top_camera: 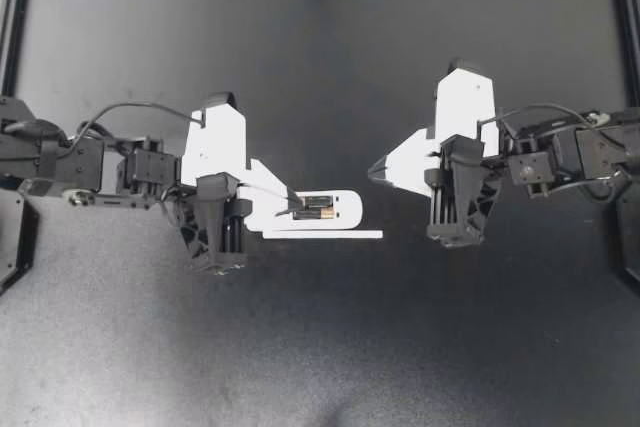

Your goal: Place the battery into the slot of the remote controller.

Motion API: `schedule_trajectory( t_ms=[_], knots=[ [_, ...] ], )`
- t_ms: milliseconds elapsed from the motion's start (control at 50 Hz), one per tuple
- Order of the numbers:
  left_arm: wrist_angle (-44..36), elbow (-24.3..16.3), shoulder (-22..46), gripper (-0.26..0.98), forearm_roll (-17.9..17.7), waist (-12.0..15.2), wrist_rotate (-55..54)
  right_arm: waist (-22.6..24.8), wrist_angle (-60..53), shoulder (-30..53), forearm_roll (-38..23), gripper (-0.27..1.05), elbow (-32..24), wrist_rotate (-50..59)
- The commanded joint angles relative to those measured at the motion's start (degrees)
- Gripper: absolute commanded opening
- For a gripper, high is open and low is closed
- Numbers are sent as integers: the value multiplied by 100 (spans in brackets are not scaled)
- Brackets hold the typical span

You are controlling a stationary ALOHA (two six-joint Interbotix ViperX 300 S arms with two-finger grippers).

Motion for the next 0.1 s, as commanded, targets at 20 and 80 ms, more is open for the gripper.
schedule_trajectory(
  t_ms=[20,80],
  knots=[
    [-35,-62,-158,-17,18,0,9,0,-97,-62,-9,-14,-70,-9],
    [-35,-62,-167,-18,26,9,9,0,-132,-53,-9,-14,-70,-9]
  ],
)
